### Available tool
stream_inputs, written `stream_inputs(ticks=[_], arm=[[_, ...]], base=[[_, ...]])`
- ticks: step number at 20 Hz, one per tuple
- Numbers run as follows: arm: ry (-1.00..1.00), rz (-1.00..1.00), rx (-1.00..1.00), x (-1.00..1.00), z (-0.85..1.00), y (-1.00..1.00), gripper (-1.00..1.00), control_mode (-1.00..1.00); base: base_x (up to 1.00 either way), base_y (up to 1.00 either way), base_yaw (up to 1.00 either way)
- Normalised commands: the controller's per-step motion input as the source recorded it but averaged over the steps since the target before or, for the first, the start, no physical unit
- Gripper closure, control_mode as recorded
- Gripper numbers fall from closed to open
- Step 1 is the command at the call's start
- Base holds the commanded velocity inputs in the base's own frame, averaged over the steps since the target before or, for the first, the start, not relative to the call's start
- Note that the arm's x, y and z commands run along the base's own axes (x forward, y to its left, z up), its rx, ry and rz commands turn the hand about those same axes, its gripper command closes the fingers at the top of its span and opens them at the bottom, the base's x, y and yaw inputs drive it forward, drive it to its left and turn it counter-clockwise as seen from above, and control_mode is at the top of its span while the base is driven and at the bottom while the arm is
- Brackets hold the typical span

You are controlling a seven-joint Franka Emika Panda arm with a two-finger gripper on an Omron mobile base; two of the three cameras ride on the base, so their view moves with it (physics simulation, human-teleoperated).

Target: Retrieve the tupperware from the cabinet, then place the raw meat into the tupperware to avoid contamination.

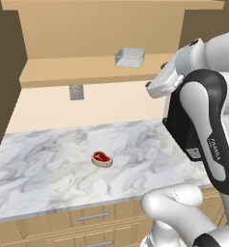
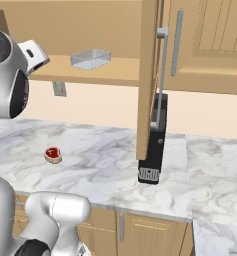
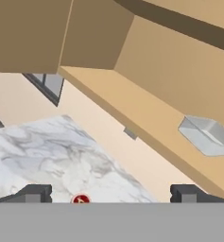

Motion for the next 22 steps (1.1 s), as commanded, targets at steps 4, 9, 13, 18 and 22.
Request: stream_inputs(ticks=[4, 9, 13, 18, 22], arm=[[-0.02, 0.00, 0.01, 0.16, 0.00, 0.00, -1.00, -1.00], [-0.02, 0.00, 0.01, 0.17, 0.00, 0.00, -1.00, -1.00], [0.00, 0.00, 0.00, 0.17, 0.00, 0.00, -1.00, -1.00], [0.00, 0.00, 0.00, 0.16, 0.00, 0.00, -1.00, -1.00], [0.00, -0.01, 0.00, 0.17, 0.00, 0.00, -1.00, -1.00]], base=[[0.00, 0.00, 0.00], [0.00, 0.00, 0.00], [0.00, 0.00, 0.00], [0.00, 0.00, 0.00], [0.00, 0.00, 0.00]])
